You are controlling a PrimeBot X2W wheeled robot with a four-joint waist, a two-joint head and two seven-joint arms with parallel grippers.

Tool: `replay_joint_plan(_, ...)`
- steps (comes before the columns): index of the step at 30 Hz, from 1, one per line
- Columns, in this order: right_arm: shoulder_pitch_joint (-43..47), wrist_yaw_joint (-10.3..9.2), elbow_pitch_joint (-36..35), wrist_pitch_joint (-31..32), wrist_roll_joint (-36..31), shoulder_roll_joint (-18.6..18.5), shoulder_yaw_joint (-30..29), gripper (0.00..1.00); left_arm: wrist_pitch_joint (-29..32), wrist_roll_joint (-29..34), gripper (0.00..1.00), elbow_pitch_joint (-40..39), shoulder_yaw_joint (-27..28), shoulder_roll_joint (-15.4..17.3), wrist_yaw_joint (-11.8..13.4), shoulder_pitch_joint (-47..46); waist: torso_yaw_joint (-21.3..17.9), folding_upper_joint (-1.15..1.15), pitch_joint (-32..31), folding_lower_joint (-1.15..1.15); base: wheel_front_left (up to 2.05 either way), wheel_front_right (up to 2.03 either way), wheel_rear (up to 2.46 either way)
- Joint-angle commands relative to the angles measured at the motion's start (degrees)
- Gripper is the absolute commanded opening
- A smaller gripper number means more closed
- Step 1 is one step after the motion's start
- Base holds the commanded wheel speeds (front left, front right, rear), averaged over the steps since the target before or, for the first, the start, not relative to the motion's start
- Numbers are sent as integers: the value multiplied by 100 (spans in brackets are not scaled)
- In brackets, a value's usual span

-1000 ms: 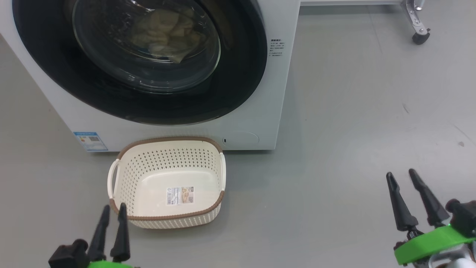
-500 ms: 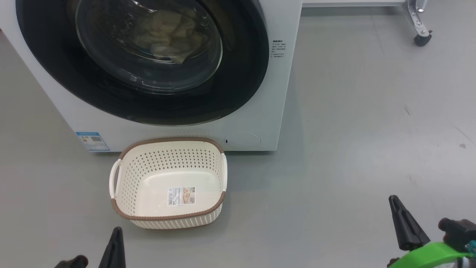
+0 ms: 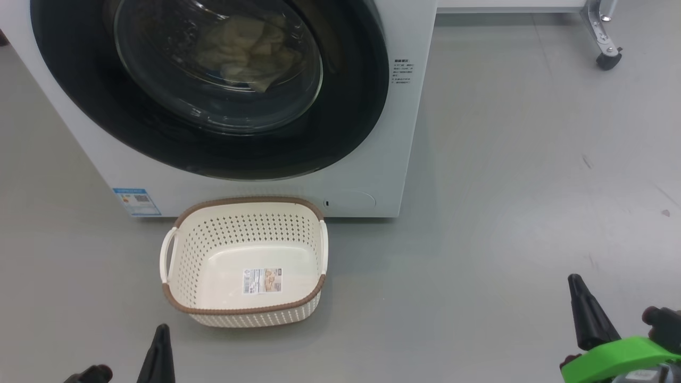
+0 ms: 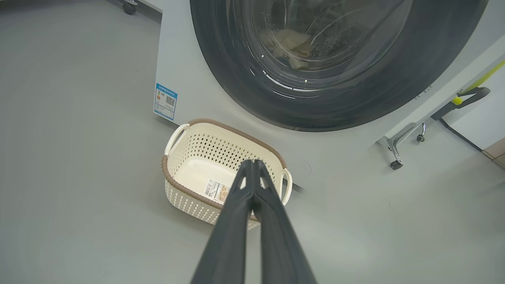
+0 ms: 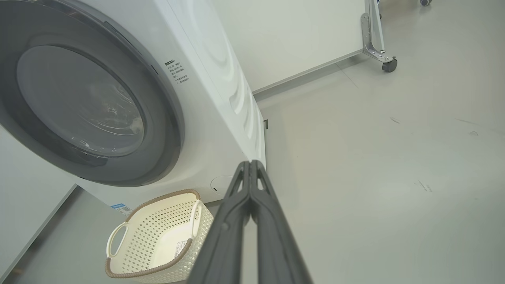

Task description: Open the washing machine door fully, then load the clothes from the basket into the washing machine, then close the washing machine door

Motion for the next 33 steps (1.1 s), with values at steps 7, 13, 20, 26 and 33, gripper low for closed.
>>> replay_joint_plan(7, -347, -6, -148, 152, 606, -40, -52, 0, 137, -575, 0, -214, 127, 50, -46, -309, 30, 0, -16, 0, 0, 0, 0)
replay_joint_plan(13, -392, -7, -137, 233, 928, -33, -60, 0, 219, -887, 0, -223, 157, 55, -57, -344, 49, 0, -26, 0, 0, 0, 0)
replay_joint_plan(20, -456, -8, -121, 347, 1379, -22, -72, 0, 334, -1326, 0, -236, 199, 62, -71, -393, 75, 0, -39, 0, 0, 0, 0)
replay_joint_plan(26, -511, -9, -107, 446, 1766, -12, -83, 0, 433, -1703, 0, -247, 234, 67, -84, -435, 98, 0, -51, 0, 0, 0, 0)
replay_joint_plan(33, -575, -11, -91, 563, 2216, 1, -98, 0, 548, -2142, 0, -260, 276, 74, -99, -484, 124, 0, -65, 0, 0, 0, 0)
